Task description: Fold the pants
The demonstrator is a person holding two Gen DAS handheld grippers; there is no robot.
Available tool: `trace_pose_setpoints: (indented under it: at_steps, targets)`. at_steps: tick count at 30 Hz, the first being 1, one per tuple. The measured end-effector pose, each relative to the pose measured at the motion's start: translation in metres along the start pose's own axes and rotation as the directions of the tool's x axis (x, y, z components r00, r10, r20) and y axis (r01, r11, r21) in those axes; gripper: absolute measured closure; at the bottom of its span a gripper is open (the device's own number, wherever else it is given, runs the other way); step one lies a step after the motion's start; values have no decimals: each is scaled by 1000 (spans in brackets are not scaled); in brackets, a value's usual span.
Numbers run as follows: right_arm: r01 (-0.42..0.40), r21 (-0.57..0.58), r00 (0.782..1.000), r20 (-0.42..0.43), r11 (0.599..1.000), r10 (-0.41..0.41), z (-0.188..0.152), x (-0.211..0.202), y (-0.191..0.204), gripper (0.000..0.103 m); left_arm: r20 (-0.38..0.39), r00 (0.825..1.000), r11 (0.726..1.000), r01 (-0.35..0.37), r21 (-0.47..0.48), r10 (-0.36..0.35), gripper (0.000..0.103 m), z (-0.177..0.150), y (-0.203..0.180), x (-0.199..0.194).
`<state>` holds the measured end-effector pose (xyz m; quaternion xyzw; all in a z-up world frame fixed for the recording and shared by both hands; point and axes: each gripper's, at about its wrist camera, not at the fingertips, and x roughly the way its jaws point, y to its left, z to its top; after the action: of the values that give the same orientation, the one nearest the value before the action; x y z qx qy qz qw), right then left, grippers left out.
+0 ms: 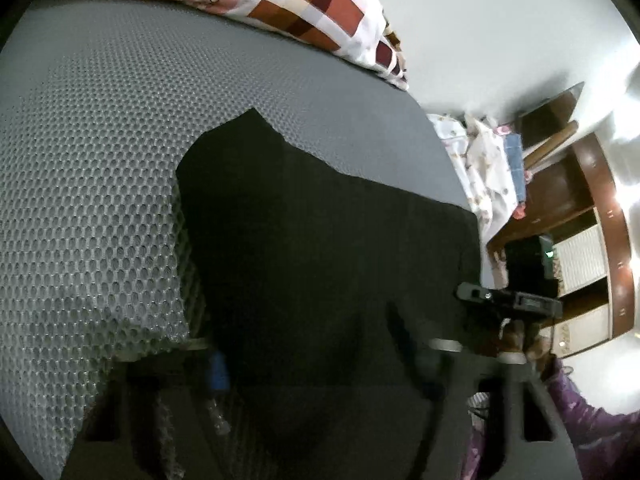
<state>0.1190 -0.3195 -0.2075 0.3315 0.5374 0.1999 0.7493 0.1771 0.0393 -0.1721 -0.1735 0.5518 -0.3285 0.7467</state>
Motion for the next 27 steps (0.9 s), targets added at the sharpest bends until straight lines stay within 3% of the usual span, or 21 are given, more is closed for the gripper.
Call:
trace_pose_setpoints:
  at_steps: [11, 18, 27]
  targets:
    - [-102, 17, 994, 30, 995, 101, -2, -5, 19, 83, 112, 985, 984, -140, 107, 128, 86, -9, -31, -32]
    - [-129, -13, 992, 14, 992, 129, 11, 14, 44, 84, 177, 962, 964, -231, 132, 207, 86, -4, -23, -59]
    - [-156, -48, 988, 8, 987, 157, 37, 36, 76, 84, 253, 936, 955, -276, 105, 243, 86, 14, -2, -91]
